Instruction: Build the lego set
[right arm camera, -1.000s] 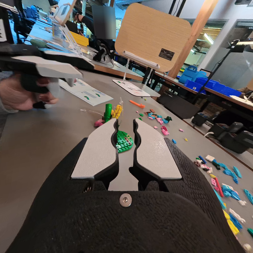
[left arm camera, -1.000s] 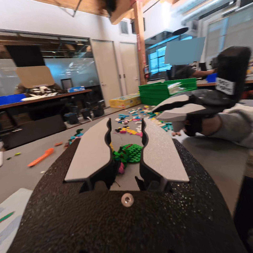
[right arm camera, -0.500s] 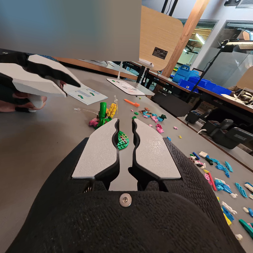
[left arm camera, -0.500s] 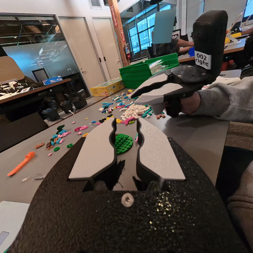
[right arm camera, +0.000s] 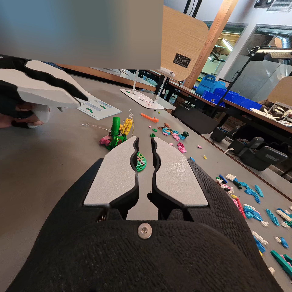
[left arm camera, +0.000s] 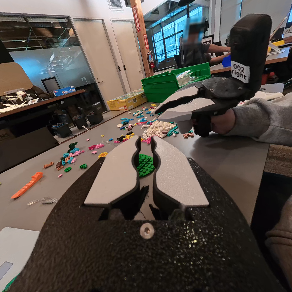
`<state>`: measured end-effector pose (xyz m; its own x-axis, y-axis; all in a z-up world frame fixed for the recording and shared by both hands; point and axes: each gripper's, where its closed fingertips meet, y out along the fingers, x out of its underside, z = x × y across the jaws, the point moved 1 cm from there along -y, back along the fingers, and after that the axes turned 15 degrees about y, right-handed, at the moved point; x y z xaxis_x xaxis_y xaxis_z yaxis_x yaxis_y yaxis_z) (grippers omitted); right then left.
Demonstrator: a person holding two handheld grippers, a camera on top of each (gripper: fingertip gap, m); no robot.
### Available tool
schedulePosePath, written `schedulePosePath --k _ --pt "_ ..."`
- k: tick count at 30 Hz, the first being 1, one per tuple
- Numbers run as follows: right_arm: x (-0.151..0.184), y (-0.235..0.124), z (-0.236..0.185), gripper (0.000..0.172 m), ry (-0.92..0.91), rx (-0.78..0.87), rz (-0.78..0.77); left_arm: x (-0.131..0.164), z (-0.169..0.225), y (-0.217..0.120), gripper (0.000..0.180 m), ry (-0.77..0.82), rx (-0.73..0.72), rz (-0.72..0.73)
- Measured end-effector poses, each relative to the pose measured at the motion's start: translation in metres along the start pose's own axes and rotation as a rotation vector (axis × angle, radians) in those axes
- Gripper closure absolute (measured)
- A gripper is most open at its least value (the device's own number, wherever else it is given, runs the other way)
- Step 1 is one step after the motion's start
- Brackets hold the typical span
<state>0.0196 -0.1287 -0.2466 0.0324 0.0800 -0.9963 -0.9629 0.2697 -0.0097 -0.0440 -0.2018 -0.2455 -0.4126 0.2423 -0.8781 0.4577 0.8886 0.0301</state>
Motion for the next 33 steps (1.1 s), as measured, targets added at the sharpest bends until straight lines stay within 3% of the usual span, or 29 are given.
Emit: schedulePosePath --k 13,33 --pt "0.0010 0.0001 -0.0012 0.159 -0.029 0.006 -0.010 -0.0014 -0.0100 -0.0040 0.178 -0.078 -0.022 0.033" --pt "0.0026 0.0010 -0.0028 0.159 -0.044 0.003 -0.013 -0.0020 -0.0097 -0.0041 0.180 -0.077 -0.023 0.029"
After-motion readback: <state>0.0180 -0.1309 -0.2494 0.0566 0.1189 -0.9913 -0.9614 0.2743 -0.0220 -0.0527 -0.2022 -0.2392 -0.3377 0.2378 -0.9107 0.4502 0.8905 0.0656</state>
